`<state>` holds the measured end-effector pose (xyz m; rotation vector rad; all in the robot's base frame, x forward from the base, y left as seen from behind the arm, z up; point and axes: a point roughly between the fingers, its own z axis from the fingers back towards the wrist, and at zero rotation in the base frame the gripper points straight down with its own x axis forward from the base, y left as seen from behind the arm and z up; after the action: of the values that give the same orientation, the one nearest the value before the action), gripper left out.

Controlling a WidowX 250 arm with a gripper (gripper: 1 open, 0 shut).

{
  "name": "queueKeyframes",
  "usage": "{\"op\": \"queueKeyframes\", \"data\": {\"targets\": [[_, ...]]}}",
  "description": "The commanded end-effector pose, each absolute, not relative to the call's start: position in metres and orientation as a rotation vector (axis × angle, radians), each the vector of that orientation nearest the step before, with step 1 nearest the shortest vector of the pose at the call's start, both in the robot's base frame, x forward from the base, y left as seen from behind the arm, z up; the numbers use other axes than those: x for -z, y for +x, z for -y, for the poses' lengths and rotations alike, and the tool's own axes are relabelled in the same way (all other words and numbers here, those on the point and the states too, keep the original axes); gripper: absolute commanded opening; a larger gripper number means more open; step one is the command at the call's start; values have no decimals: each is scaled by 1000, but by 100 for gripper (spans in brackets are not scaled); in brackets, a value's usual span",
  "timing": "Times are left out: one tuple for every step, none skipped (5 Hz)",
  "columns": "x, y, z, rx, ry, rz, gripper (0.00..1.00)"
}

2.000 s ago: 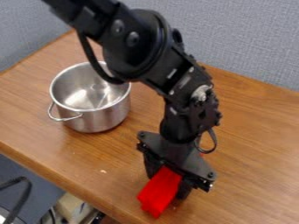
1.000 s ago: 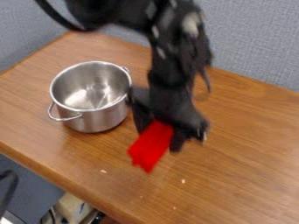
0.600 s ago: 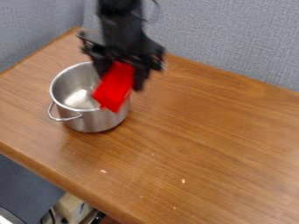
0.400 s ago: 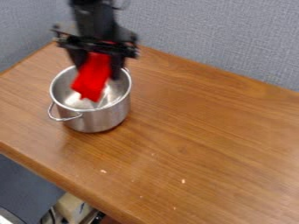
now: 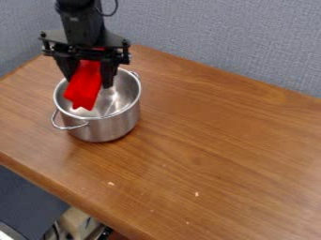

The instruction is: Put the red object in the metal pot

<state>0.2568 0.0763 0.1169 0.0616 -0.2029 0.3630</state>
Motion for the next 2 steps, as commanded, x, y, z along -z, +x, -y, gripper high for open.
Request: {"op": "queueKeyframes", "data": {"targets": [[-109, 261, -82, -374, 90, 199, 0], [-102, 265, -82, -372, 93, 189, 0]]}}
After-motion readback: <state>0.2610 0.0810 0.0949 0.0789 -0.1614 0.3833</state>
